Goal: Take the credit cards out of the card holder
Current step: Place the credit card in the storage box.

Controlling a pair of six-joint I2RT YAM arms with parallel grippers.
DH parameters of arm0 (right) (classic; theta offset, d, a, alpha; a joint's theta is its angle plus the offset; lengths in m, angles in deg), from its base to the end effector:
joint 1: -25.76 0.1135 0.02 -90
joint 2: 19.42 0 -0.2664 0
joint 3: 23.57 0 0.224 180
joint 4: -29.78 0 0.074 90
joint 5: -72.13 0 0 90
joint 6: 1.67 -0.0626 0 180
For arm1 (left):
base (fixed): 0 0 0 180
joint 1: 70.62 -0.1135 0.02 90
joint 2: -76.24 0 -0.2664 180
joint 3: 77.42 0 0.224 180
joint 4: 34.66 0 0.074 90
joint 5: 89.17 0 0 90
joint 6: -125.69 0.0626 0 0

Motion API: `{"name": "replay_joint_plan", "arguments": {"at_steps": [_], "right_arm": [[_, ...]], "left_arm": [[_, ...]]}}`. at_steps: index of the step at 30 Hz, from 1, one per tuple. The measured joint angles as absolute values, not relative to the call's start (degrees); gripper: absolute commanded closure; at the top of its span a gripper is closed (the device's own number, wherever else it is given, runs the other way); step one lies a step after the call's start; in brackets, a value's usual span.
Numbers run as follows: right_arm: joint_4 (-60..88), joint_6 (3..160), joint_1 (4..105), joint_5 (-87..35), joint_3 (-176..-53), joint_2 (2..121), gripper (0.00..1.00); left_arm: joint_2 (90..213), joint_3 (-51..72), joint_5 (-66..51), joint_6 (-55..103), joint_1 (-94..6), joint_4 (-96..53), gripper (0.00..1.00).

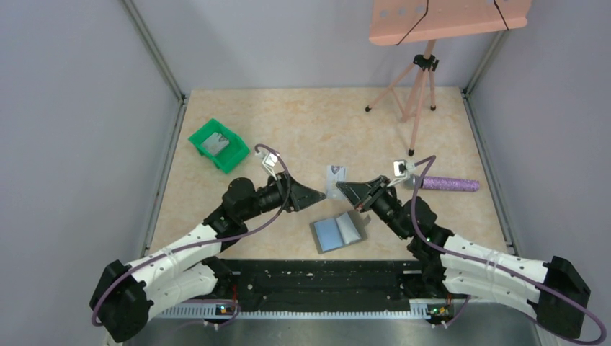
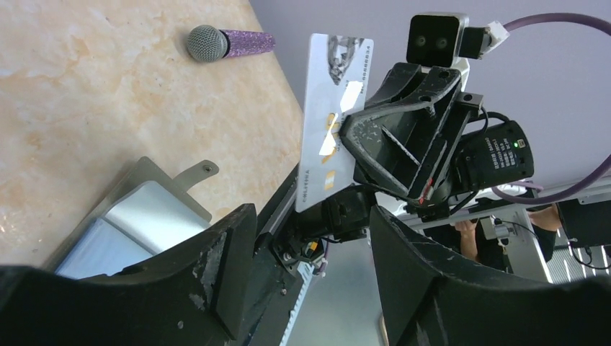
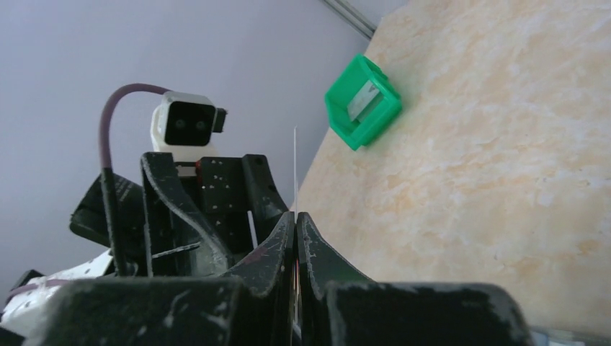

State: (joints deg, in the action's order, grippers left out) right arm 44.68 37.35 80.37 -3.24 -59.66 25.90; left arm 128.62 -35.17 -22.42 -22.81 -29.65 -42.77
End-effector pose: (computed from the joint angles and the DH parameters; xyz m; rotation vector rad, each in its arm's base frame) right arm 0.1216 0.1439 0.2803 0.1762 1.6078 1.2841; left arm 0.1419 -0.1559 0.2805 0.0809 1.8783 -1.6035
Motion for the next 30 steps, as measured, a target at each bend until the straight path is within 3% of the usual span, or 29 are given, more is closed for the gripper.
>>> {"name": "replay_joint_plan", "arguments": {"at_steps": [7,11,14,18,20,25,28,30], "right_arm": [[52.0,34.1,80.4,-5.1,-57.5,26.0,1.00],[54.6,32.2,80.4,-6.3,-57.5,26.6,1.00],[56.0,30.6,80.4,-7.3,-57.4,28.0,1.00],[57.9,28.9,80.4,-8.1,-55.9,29.2,1.00],[57.9,28.7,80.4,-8.5,-55.0,29.2,0.90],[55.2,30.1,80.2,-9.7,-53.9,27.7,0.59],[50.8,33.9,79.0,-12.5,-53.6,22.7,0.49],[47.6,36.3,77.7,-13.4,-54.0,19.8,0.49]], "left_arm": [[131.5,-35.7,-22.9,-24.1,-29.7,-47.3,0.38],[132.4,-36.0,-23.4,-25.6,-29.7,-49.6,0.45],[133.0,-36.0,-24.2,-26.6,-29.7,-51.3,0.56],[133.8,-36.0,-25.3,-27.7,-29.7,-52.8,0.87],[133.8,-36.5,-25.5,-28.3,-29.7,-53.6,1.00],[133.6,-37.7,-26.1,-28.4,-29.6,-54.4,1.00],[132.5,-37.7,-25.9,-26.4,-29.6,-51.4,1.00],[131.6,-37.7,-26.0,-24.7,-29.6,-49.3,1.00]]}}
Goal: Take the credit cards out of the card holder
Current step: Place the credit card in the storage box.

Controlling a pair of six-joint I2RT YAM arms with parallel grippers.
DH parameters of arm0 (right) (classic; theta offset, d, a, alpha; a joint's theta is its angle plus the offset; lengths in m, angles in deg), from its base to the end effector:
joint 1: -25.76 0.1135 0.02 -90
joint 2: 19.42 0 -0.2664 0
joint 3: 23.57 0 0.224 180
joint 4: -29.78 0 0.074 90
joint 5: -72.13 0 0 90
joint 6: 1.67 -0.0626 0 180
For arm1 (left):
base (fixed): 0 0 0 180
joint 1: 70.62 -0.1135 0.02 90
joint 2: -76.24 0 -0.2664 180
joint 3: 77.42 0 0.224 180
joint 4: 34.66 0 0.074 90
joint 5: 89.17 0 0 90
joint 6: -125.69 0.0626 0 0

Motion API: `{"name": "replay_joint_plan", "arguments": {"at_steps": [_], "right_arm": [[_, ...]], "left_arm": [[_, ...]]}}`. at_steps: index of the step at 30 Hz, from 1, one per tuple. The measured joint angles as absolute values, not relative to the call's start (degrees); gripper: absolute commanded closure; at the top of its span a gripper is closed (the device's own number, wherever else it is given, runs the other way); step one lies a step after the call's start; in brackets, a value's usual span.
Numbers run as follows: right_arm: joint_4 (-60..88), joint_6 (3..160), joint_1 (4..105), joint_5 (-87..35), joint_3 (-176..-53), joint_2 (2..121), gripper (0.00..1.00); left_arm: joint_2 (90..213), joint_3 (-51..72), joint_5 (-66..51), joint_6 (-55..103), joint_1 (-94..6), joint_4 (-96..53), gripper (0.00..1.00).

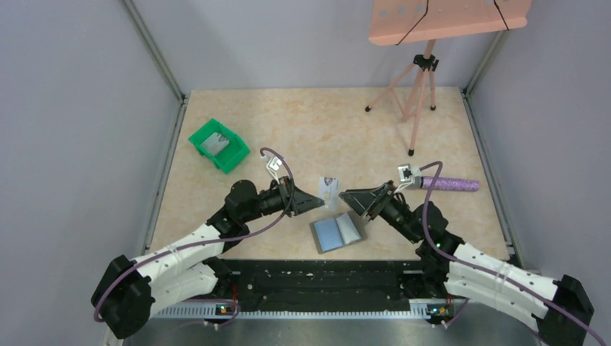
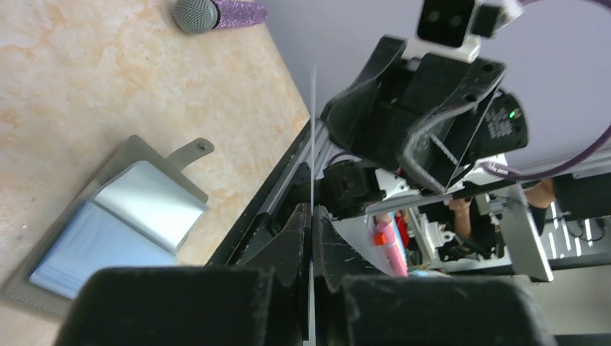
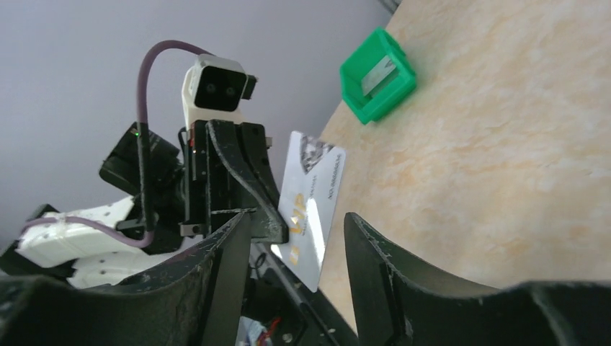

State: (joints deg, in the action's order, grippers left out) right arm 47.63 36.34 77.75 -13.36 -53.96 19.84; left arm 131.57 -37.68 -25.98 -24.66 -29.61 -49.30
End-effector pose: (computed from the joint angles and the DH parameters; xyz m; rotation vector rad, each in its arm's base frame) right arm 0.1084 0.1307 0.2688 0.0727 1.5780 1.4170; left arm 0.1430 -0.1618 0.2702 0.1159 1.8832 -1.6751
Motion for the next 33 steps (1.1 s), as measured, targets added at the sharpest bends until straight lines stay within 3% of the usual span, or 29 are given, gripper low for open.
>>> {"name": "replay_joint_plan", "arguments": {"at_steps": [8,12,16,20,23,25,28,29,33], "right_arm": [[26.3,51.5,74.1,-19.7,-62.5,13.2,0.49],[19.9,56.5,72.3,-25.6,-69.2,18.0,0.49],[17.6,59.1,69.5,-35.4,-72.7,24.4,0.39],[16.3,59.8,67.3,-44.7,-72.8,30.1,0.39],[18.1,59.6,67.1,-50.4,-71.2,31.5,0.47],[21.5,58.4,67.1,-54.1,-69.0,31.8,0.58],[27.2,55.7,67.1,-58.8,-65.3,32.8,0.95],[29.4,54.4,67.1,-59.9,-64.1,33.1,1.00],[37.1,49.2,67.0,-62.3,-61.2,33.6,1.00]], "left_arm": [[129.5,-33.0,-29.9,-12.9,-29.6,-31.3,1.00],[127.7,-31.5,-33.5,-8.2,-29.6,-24.4,1.00],[127.3,-30.2,-37.6,-5.0,-29.6,-20.2,1.00],[127.3,-29.1,-41.1,-2.2,-29.6,-17.6,1.00],[127.7,-28.5,-43.2,0.0,-29.6,-15.6,1.00],[128.3,-28.1,-44.4,1.0,-29.6,-14.7,1.00],[129.1,-28.0,-45.6,1.6,-29.6,-14.1,1.00],[129.4,-27.8,-46.0,1.7,-29.6,-13.9,0.95],[130.1,-27.3,-45.7,2.7,-29.8,-12.0,0.53]]}}
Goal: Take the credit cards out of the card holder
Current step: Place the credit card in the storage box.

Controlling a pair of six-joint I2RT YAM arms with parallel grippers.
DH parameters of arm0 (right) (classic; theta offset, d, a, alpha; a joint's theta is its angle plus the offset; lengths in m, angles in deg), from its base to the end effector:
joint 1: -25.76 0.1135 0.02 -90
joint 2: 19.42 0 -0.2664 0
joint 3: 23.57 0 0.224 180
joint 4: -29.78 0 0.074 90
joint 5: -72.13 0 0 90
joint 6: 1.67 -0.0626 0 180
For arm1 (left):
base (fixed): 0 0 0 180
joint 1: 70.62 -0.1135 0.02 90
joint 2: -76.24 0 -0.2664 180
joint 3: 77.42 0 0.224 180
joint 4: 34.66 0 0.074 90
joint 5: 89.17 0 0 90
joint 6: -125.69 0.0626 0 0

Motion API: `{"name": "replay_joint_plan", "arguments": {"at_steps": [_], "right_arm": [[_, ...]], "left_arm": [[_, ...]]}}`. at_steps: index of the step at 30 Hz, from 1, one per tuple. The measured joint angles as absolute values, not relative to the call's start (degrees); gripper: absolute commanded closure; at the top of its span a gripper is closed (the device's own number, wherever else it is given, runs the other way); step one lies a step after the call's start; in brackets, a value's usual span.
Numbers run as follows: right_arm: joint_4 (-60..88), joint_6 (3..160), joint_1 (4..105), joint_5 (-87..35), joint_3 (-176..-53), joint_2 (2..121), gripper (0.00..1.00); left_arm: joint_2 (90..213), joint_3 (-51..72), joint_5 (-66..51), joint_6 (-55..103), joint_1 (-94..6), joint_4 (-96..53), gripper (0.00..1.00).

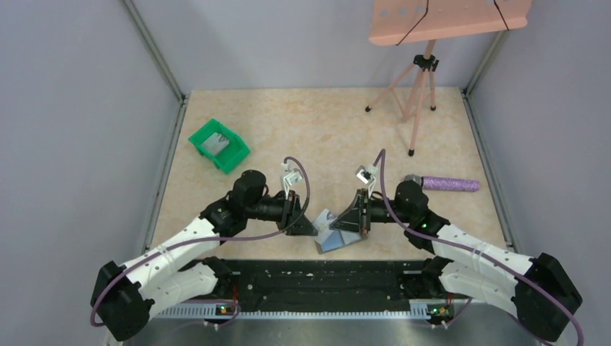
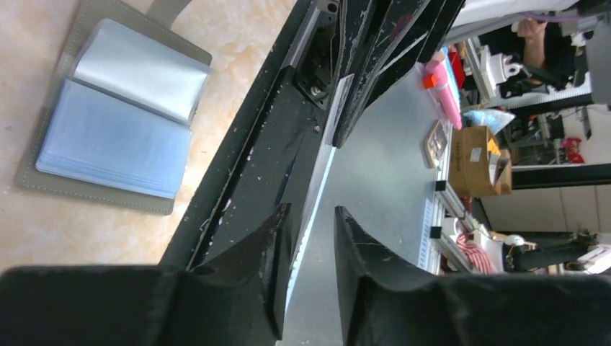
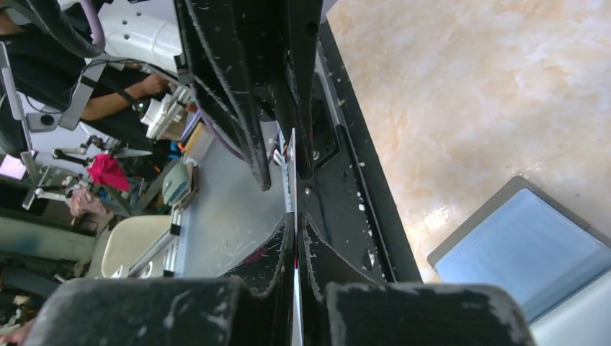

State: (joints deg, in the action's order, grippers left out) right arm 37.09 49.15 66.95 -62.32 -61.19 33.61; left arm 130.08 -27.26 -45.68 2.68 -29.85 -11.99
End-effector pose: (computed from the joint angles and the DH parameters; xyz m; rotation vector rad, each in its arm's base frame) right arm 0.1165 0.1602 0.2501 -0.6978 1.8635 1.6355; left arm 0.1152 -0.1593 0.2622 0.7338 2.1539 -1.5747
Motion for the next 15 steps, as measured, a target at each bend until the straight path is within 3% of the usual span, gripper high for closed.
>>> {"name": "replay_joint_plan", "arguments": {"at_steps": [1,4,15], "right_arm": [[38.8,47.9,67.0,-62.0,-60.7,33.6,1.00],[43.7,43.9,66.8,-58.8,-59.3,33.5,1.00],[52.5,32.8,66.4,-43.4,-56.1,27.6,1.00]], "left_arm": [[130.1,-27.1,-45.2,2.5,-30.0,-11.8,0.44],[129.1,-26.6,-43.2,1.4,-30.3,-11.9,0.34],[122.6,-27.0,-31.3,-8.8,-30.9,-21.4,0.33]]}}
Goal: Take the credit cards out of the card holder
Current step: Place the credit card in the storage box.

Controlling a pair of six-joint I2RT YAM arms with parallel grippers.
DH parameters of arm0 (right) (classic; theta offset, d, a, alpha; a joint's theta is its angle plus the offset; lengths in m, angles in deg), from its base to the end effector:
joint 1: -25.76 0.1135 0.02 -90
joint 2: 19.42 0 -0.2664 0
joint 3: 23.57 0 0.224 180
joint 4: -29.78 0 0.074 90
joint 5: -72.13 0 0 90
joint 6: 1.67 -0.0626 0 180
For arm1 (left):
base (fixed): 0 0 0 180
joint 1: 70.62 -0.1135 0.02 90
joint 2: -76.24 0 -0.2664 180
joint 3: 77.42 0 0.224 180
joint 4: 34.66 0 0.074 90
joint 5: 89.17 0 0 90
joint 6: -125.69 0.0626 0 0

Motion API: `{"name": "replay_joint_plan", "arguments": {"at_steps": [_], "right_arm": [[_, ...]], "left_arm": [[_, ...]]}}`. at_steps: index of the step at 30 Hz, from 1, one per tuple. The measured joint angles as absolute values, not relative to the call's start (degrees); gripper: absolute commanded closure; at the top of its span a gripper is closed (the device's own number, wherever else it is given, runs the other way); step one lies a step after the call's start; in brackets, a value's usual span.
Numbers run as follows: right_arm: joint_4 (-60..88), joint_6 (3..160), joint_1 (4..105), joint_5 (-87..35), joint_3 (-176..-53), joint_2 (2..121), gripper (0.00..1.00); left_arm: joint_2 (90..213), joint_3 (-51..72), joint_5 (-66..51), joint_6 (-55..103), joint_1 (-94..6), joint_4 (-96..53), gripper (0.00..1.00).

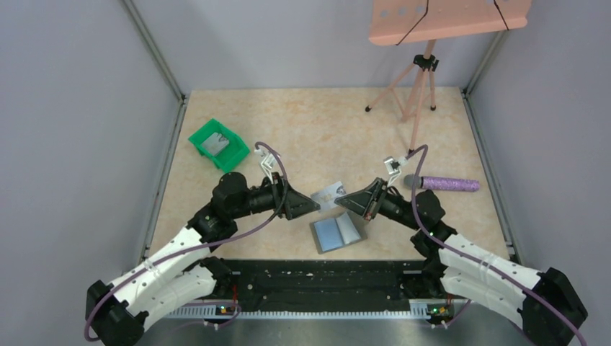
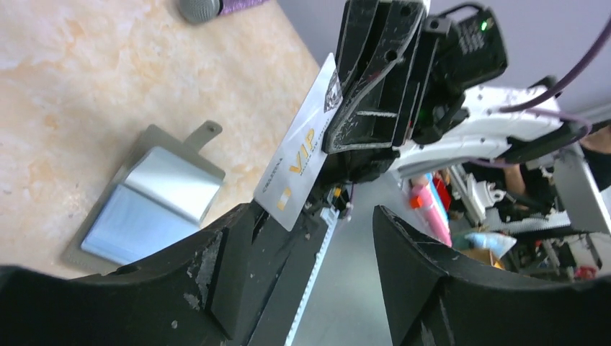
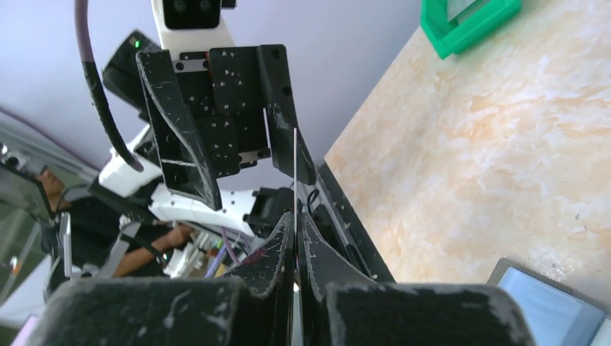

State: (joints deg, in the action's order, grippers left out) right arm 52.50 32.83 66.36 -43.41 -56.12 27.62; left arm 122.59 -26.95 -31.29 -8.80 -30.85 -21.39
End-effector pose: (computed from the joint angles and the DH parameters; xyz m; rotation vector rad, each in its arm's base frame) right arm 0.1225 0.1405 0.2711 -0.2112 1.6675 1.6432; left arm 0.1209 -0.1439 0.3022 0.3918 1.9397 -1.5085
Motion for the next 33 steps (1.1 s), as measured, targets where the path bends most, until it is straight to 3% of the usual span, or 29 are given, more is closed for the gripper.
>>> {"name": "replay_joint_plan", "arguments": {"at_steps": [9,18,24,28,33], "right_arm": [[53.9,28.1,66.3,-33.1,-52.7,19.8,1.00],[56.1,24.1,66.3,-29.9,-49.9,18.8,1.00],[60.0,21.9,66.3,-31.0,-48.8,22.5,1.00],[63.3,20.1,66.3,-31.5,-48.8,25.2,1.00],[65.1,19.5,66.1,-31.1,-48.1,25.9,1.00]], "left_arm": [[121.1,-30.8,-25.9,-15.8,-30.9,-30.7,0.31],[127.0,-31.4,-26.9,-19.8,-30.9,-38.6,0.48],[129.6,-31.4,-28.5,-20.6,-30.9,-41.0,0.67],[130.7,-31.4,-28.7,-21.6,-30.9,-42.5,0.97],[132.5,-31.4,-29.2,-22.5,-31.1,-44.6,1.00]]}}
